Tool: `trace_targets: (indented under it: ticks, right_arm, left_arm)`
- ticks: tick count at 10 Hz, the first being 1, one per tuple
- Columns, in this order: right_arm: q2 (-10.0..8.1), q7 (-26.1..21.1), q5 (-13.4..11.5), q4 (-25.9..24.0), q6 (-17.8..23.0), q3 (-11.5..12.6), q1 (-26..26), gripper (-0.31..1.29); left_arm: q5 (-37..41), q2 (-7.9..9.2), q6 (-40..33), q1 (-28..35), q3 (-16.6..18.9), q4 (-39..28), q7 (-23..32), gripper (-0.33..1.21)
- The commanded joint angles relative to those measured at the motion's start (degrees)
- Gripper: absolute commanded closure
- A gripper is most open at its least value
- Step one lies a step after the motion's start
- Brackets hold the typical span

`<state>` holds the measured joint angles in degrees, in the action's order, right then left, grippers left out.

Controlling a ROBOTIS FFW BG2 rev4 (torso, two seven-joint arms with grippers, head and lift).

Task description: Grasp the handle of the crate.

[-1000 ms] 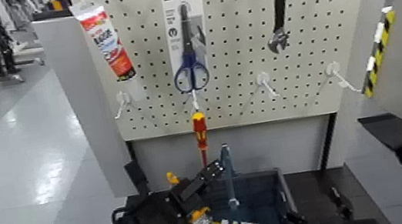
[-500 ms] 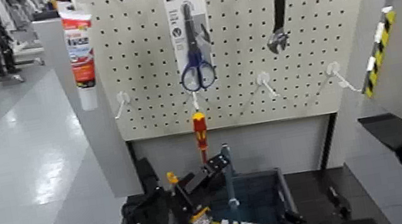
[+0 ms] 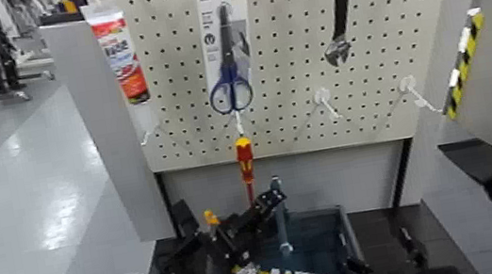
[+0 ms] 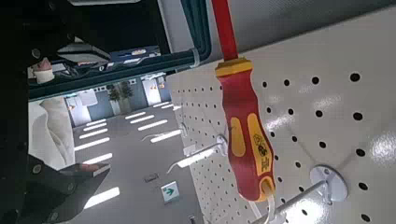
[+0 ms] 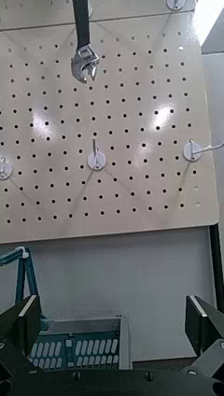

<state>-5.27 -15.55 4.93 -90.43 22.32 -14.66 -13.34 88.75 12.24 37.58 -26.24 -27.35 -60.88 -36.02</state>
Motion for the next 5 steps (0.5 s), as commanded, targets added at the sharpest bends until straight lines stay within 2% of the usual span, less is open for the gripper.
trace_targets:
  ticks: [1, 3, 4, 5]
  right_arm:
    - [0.00, 0.2, 0.3, 0.1, 0.1, 0.0, 0.1, 0.13]
    - [0.00, 0.3, 0.3, 0.2, 0.3, 0.0, 0.1, 0.13]
    - [-0.09, 0.3, 0.4, 0.2, 0.3, 0.0, 0.1, 0.13]
    - [-0.09, 0.3, 0.4, 0.2, 0.4, 0.0, 0.2, 0.13]
  left_arm:
    - [2.2, -0.11, 2.2, -1.0, -1.2, 2.3, -1.1, 0.83]
    - [2.5, -0.20, 2.8, -1.0, -1.6, 3.1, -1.1, 0.96]
    - [2.6, -0.29, 2.8, -1.0, -1.7, 3.5, -0.9, 1.16]
    - [2.6, -0.29, 2.8, -0.9, -2.0, 3.5, -0.9, 1.16]
